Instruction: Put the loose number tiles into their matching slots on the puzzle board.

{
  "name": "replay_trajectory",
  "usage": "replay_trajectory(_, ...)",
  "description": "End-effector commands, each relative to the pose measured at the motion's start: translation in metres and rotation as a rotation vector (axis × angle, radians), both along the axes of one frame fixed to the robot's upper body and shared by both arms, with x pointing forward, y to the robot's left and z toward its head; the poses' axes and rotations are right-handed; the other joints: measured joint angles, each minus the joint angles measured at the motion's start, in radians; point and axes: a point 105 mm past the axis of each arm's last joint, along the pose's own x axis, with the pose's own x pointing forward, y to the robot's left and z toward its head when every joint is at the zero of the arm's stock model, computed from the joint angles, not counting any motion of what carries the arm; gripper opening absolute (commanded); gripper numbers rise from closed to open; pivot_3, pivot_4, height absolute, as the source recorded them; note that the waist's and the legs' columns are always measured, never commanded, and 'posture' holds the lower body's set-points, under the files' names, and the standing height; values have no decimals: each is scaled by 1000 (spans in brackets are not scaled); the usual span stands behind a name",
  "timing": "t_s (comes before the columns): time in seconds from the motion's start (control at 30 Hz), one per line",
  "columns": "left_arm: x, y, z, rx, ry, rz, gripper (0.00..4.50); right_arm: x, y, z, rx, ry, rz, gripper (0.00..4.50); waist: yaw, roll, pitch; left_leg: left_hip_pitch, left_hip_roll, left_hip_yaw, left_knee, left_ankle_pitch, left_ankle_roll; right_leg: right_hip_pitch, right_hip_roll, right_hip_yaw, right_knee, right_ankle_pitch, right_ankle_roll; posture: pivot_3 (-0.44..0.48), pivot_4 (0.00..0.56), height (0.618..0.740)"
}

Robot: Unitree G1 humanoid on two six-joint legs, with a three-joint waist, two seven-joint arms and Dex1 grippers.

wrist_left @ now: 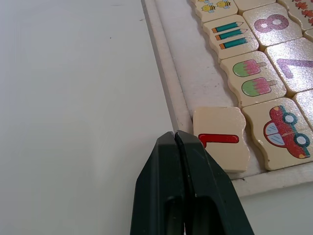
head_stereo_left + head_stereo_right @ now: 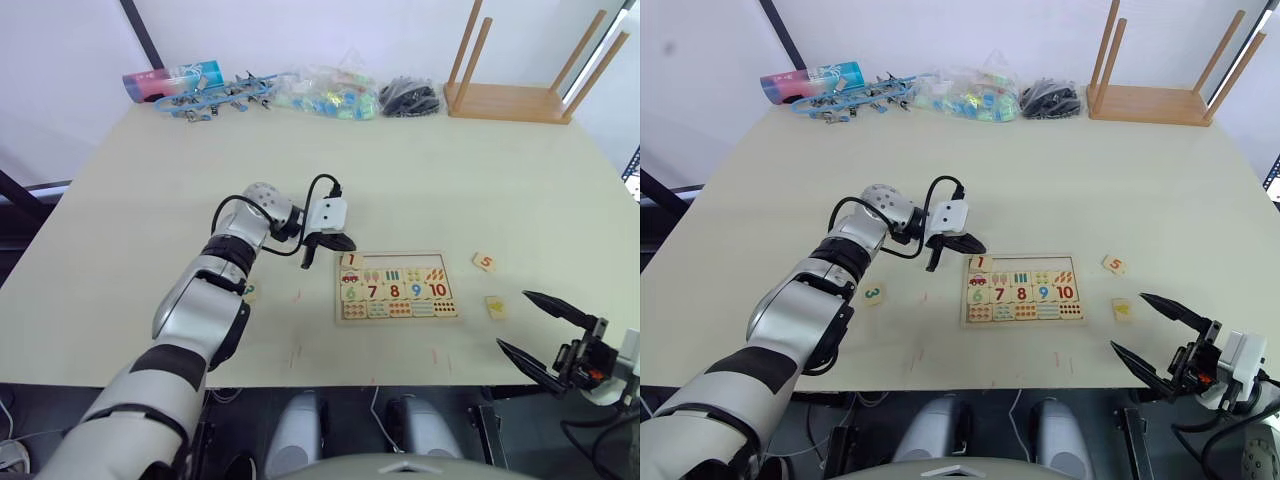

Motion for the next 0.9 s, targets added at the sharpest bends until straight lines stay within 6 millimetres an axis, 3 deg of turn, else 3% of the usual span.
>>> replay_trajectory(0.03,4,-2,14,-19,-49,-11,49,-1,0,10,-12,-48,-2,4500,0,0,0,0,0,0,0,0,0,0,0,0,0,0,0,0,150,737)
replay_trajectory(0.9,-5,4,9,-14,-15,-61,49,-1,-3,6,-8,-41,3,4500,0,0,0,0,0,0,0,0,0,0,0,0,0,0,0,0,150,737)
